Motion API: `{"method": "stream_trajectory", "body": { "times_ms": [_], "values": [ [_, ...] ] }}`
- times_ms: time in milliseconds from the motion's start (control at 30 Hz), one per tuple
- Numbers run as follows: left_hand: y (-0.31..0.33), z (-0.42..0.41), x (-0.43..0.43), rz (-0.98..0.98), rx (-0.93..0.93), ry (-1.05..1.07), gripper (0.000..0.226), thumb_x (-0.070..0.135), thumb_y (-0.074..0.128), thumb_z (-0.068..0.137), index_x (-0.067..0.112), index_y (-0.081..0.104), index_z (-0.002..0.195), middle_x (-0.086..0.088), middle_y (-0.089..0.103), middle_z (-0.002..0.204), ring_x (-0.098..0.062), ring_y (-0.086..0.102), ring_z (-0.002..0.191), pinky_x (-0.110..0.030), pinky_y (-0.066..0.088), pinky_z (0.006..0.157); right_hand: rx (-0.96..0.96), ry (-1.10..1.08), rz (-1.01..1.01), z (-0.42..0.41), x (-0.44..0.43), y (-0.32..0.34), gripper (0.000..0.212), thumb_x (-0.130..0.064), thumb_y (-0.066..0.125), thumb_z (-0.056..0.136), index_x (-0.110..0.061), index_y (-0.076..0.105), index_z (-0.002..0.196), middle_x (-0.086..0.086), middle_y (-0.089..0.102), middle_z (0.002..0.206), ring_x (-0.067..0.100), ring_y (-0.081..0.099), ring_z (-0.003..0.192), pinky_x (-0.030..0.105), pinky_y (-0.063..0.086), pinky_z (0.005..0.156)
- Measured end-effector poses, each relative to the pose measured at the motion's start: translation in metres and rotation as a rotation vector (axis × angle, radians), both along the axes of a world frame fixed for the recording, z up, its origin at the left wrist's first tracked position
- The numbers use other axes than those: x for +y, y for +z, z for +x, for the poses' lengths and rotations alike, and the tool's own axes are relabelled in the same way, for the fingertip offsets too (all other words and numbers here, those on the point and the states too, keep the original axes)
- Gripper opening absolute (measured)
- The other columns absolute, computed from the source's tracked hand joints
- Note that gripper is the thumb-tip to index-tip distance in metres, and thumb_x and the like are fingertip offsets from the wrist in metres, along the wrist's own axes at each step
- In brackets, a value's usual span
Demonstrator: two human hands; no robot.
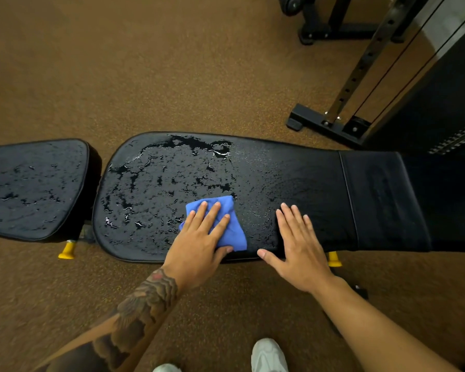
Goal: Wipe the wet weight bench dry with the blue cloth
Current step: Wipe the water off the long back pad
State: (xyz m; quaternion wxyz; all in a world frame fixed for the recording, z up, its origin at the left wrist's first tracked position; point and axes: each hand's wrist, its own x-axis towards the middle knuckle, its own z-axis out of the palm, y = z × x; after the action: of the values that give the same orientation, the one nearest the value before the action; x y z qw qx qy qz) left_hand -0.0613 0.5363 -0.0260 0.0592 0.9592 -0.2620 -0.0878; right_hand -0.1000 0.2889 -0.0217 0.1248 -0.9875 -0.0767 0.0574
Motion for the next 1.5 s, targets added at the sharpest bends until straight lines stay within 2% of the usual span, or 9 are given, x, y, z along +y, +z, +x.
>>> {"method": "stream_trajectory", "body": {
  "times_ms": [367,467,567,700,833,1033,1167,1267,1500],
  "values": [
    [-0.001,0.014,-0.030,0.029,-0.004,-0.110,0.061,0.053,0.033,0.095,0.021,0.039,0.146,-0.011,0.035,0.154,-0.042,0.031,0.141,-0.058,0.030,0.111,-0.009,-0.003,-0.073,-0.001,0.001,-0.007,0.092,-0.070,0.035,0.087,-0.005,0.019,0.150,0.011,0.009,0.160,0.024,0.002,0.147,0.048,0.013,0.117],
    [0.003,0.053,-0.052,0.045,0.002,-0.141,0.063,0.055,0.027,0.095,0.023,0.032,0.150,-0.011,0.028,0.158,-0.042,0.022,0.144,-0.055,0.021,0.116,-0.014,-0.012,-0.086,-0.001,0.001,-0.007,0.092,-0.071,0.033,0.086,-0.005,0.020,0.150,0.010,0.011,0.159,0.024,0.003,0.147,0.048,0.013,0.118],
    [0.005,0.096,-0.058,0.057,0.020,-0.055,0.062,0.054,0.031,0.099,0.027,0.019,0.154,-0.007,0.011,0.163,-0.037,0.006,0.148,-0.049,0.006,0.118,-0.017,-0.023,-0.095,-0.001,0.002,-0.007,0.092,-0.072,0.032,0.086,-0.006,0.020,0.150,0.009,0.011,0.160,0.023,0.003,0.147,0.047,0.013,0.118],
    [0.003,0.123,-0.019,0.004,0.027,0.144,0.060,0.049,0.039,0.099,0.023,0.028,0.152,-0.011,0.016,0.161,-0.039,0.008,0.147,-0.050,0.007,0.119,-0.012,-0.033,-0.086,-0.001,0.003,-0.006,0.092,-0.073,0.032,0.086,-0.008,0.019,0.150,0.006,0.010,0.160,0.020,0.000,0.148,0.046,0.011,0.118],
    [0.002,0.075,0.033,-0.118,-0.029,0.235,0.063,0.053,0.036,0.093,0.016,0.046,0.143,-0.016,0.036,0.153,-0.046,0.023,0.141,-0.058,0.021,0.115,-0.005,-0.046,-0.076,-0.002,0.004,-0.004,0.092,-0.074,0.031,0.086,-0.011,0.016,0.151,0.004,0.006,0.160,0.018,-0.004,0.147,0.044,0.008,0.119],
    [-0.002,-0.012,-0.013,-0.150,-0.008,-0.032,0.059,0.048,0.035,0.094,0.018,0.042,0.145,-0.010,0.035,0.154,-0.040,0.025,0.143,-0.057,0.021,0.115,-0.038,-0.066,-0.053,-0.002,0.004,-0.007,0.094,-0.073,0.035,0.082,-0.010,0.018,0.151,0.004,0.007,0.160,0.017,-0.002,0.147,0.043,0.008,0.119],
    [-0.003,0.056,-0.074,-0.120,0.000,-0.084,0.066,0.049,0.023,0.094,0.013,0.037,0.148,-0.012,0.029,0.157,-0.042,0.018,0.145,-0.052,0.013,0.117,-0.075,-0.073,-0.040,-0.002,0.003,-0.011,0.095,-0.073,0.040,0.081,-0.009,0.024,0.149,0.005,0.013,0.159,0.017,0.003,0.147,0.042,0.010,0.119],
    [-0.004,0.128,-0.092,-0.064,-0.005,-0.023,0.060,0.045,0.031,0.100,0.014,0.029,0.151,-0.011,0.020,0.161,-0.039,0.011,0.147,-0.049,0.008,0.118,-0.099,-0.071,-0.018,-0.002,0.002,-0.013,0.094,-0.073,0.041,0.082,-0.009,0.025,0.149,0.004,0.015,0.159,0.017,0.004,0.147,0.042,0.012,0.119],
    [-0.007,0.182,-0.019,-0.068,-0.036,0.270,0.054,0.038,0.039,0.102,0.012,0.033,0.149,-0.017,0.024,0.158,-0.045,0.014,0.144,-0.052,0.010,0.118,-0.059,-0.064,0.008,-0.001,0.000,-0.010,0.094,-0.074,0.038,0.083,-0.010,0.022,0.150,0.003,0.012,0.160,0.016,0.000,0.147,0.045,0.014,0.118]
  ]
}}
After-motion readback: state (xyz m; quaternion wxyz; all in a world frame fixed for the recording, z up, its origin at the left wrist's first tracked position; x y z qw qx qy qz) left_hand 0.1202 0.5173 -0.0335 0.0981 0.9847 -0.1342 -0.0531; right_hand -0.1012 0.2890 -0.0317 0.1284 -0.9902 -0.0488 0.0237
